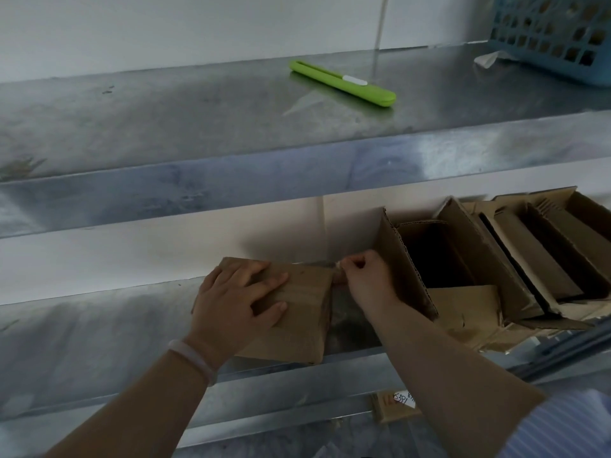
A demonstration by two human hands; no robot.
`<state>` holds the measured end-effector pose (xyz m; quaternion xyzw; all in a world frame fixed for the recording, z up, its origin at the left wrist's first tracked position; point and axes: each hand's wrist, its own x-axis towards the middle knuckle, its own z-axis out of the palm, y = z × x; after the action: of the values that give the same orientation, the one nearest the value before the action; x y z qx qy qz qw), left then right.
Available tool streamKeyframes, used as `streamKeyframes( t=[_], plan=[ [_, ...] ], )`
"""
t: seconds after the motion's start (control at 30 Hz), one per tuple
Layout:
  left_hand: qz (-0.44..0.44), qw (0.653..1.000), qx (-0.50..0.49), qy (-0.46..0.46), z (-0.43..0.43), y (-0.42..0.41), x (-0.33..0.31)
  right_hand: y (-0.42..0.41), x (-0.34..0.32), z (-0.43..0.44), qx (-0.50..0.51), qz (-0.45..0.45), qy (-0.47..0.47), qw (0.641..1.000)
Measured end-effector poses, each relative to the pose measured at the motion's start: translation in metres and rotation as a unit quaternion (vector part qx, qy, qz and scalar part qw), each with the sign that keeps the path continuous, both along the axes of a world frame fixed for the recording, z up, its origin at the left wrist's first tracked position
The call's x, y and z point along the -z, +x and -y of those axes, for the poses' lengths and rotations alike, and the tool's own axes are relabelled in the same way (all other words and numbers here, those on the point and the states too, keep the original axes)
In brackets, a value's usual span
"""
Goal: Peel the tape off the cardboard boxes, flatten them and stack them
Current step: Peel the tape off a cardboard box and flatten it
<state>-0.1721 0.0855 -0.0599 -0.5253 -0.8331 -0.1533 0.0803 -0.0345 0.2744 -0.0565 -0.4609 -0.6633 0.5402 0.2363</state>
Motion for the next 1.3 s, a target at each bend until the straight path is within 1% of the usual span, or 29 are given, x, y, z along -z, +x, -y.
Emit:
streamKeyframes(
  t=[0.07, 0.1, 0.2, 0.27, 0.3, 0.33, 0.37, 0.43, 0.47, 0.53, 0.6, 0.73, 0.83, 0.97, 1.03, 1.1, 1.2, 1.3],
  plan=[
    [-0.001, 1.000, 0.000, 0.000, 0.000, 0.000, 0.000, -0.002, 0.007, 0.000, 0.028, -0.004, -0.012, 1.000],
    [-0.001, 1.000, 0.001, 0.000, 0.000, 0.000, 0.000, -0.002, 0.009, 0.002, 0.026, 0.000, 0.004, 1.000],
    [0.001, 1.000, 0.002, 0.000, 0.000, 0.000, 0.000, 0.002, 0.014, 0.007, -0.036, 0.023, 0.086, 0.995],
    [0.005, 1.000, 0.003, 0.002, 0.000, -0.001, 0.001, 0.005, 0.017, 0.010, -0.063, 0.014, 0.083, 0.994],
    [0.006, 1.000, 0.002, 0.000, 0.000, -0.001, 0.001, 0.006, 0.020, 0.010, -0.060, -0.005, 0.056, 0.997],
    [0.007, 1.000, 0.002, -0.002, 0.000, -0.001, 0.001, 0.006, 0.022, 0.010, -0.046, -0.035, 0.002, 0.998],
    [0.006, 1.000, 0.001, -0.004, 0.000, -0.002, 0.001, 0.006, 0.023, 0.010, -0.029, -0.069, -0.076, 0.994],
    [0.005, 1.000, 0.000, -0.007, 0.000, -0.002, 0.001, 0.005, 0.023, 0.010, -0.005, -0.132, -0.228, 0.965],
    [0.006, 1.000, 0.000, -0.006, 0.000, -0.002, 0.001, 0.004, 0.022, 0.008, -0.002, -0.152, -0.274, 0.950],
    [0.005, 1.000, 0.002, -0.007, 0.000, -0.002, 0.002, 0.004, 0.019, 0.006, -0.002, -0.186, -0.330, 0.925],
    [0.004, 1.000, 0.003, -0.008, 0.000, -0.002, 0.002, 0.004, 0.016, 0.006, 0.001, -0.200, -0.357, 0.912],
    [0.006, 1.000, 0.002, -0.003, 0.001, -0.002, 0.001, 0.002, 0.025, 0.008, 0.021, -0.182, -0.356, 0.916],
    [0.007, 1.000, 0.005, -0.002, 0.000, -0.002, 0.000, 0.002, 0.028, 0.006, 0.001, -0.180, -0.345, 0.921],
    [0.006, 1.000, 0.003, 0.004, 0.000, -0.001, -0.001, 0.002, 0.029, 0.005, -0.044, -0.102, -0.304, 0.946],
    [0.004, 1.000, 0.002, 0.004, 0.000, -0.001, -0.001, 0.002, 0.031, 0.004, -0.049, -0.085, -0.282, 0.954],
    [0.002, 1.000, 0.002, -0.002, 0.000, -0.001, -0.001, 0.002, 0.033, 0.002, -0.039, -0.071, -0.240, 0.967],
    [0.004, 1.000, 0.001, -0.007, 0.000, -0.001, -0.002, -0.001, 0.038, 0.000, -0.019, -0.062, -0.218, 0.974],
    [0.005, 1.000, 0.003, -0.002, 0.000, 0.000, -0.002, 0.000, 0.041, 0.000, -0.001, -0.020, -0.182, 0.983]
  ],
)
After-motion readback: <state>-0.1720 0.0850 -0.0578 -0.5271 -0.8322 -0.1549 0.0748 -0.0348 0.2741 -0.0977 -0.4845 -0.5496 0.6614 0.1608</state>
